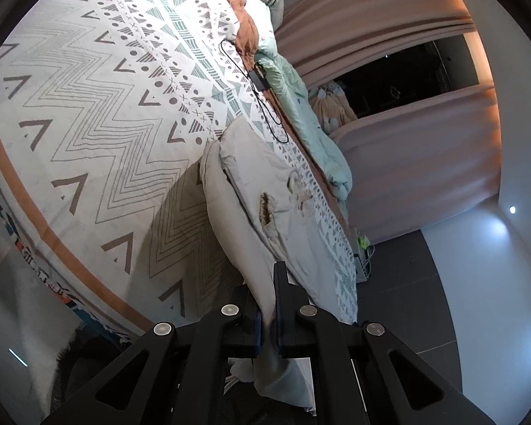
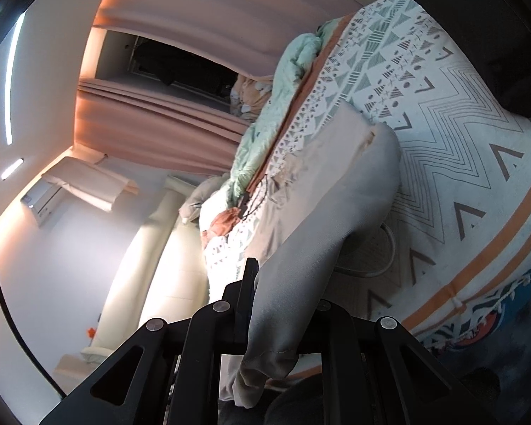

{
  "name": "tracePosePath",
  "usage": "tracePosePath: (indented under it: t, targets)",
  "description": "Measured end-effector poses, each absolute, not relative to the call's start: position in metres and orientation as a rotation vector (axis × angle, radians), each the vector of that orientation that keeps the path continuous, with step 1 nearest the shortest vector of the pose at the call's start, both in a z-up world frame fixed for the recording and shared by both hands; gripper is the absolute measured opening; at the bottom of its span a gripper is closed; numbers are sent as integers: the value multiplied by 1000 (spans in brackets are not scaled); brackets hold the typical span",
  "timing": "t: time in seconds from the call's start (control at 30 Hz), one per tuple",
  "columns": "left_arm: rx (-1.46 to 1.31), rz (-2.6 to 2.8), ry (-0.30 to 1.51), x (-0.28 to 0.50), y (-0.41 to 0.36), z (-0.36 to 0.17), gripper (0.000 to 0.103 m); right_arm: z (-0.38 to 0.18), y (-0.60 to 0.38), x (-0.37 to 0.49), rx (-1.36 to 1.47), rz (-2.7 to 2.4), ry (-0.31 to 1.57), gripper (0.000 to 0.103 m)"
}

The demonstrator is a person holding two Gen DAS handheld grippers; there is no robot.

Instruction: Fold large clothes

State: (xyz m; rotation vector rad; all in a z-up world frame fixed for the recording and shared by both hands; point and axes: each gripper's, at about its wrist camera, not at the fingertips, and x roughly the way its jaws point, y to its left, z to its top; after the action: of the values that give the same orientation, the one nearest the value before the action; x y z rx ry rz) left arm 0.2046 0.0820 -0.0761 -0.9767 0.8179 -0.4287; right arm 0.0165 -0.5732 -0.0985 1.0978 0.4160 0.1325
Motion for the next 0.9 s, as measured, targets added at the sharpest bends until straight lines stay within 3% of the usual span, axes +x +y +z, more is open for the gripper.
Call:
tracePosePath:
  t: [0.53, 0.9]
  targets:
    - [-1060, -556, 583, 131, 123, 31, 4, -8, -548, -43, 1080, 241, 265, 15]
    - [-1045, -581, 489, 110, 127, 68, 4, 6, -543, -50, 1082, 274, 211, 15]
